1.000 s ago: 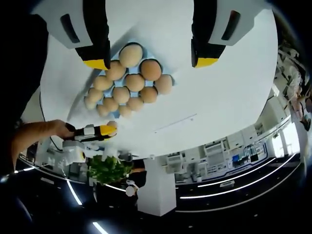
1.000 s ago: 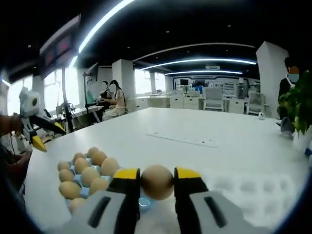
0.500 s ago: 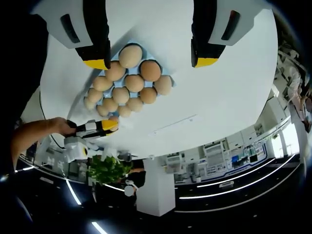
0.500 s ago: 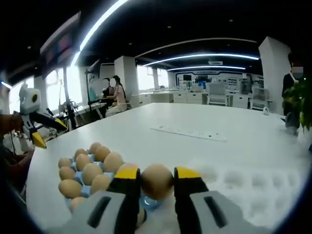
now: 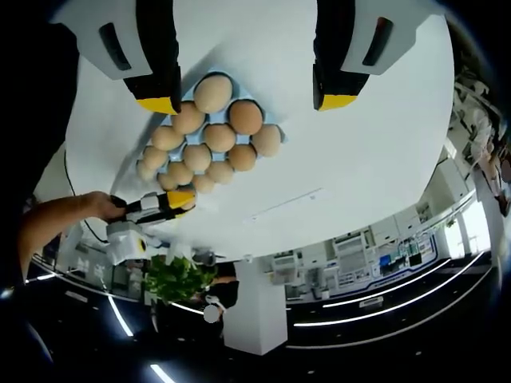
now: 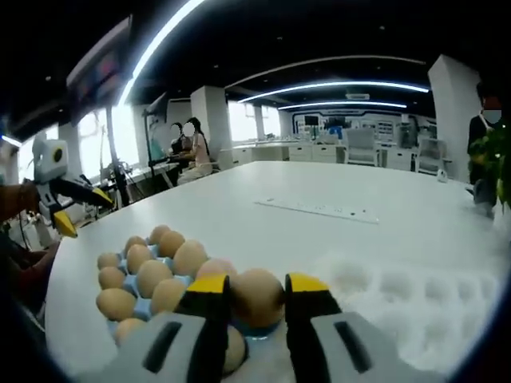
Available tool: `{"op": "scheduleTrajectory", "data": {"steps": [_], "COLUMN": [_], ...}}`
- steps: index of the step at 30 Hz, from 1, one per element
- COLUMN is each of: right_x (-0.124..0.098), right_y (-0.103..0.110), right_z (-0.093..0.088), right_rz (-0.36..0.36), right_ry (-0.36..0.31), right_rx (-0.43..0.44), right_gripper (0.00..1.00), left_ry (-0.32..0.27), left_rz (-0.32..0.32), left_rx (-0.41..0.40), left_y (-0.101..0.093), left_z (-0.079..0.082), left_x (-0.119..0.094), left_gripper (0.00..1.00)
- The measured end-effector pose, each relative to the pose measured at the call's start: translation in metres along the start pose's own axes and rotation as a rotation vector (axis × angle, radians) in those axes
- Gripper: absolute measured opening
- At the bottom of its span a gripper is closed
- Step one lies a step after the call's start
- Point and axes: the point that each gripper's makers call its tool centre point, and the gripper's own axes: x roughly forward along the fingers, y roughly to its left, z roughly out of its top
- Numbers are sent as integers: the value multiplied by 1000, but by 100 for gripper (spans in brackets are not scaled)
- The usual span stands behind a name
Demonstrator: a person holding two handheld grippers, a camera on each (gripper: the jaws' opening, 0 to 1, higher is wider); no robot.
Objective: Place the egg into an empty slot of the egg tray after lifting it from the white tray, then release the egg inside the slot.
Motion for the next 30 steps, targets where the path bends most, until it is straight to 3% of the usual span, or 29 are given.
{"op": "scheduleTrajectory", "data": {"steps": [19,23,30], "right_x": [6,6,7], "right_y": [6,3,2], "right_z": [-5,-7,-9], "right_rz": [38,41,54], "right_ry": [33,46,56], "right_rx": [25,105,128], "right_gripper": [27,27,27], "left_ry": [-5,-6,-6], "left_rz": [-5,-8,-19], "left_rx": [7,9,15], "left_y": [1,1,-1], "left_z": [4,5,8], "left_x": [2,3,7], "left_gripper": [67,66,66]}}
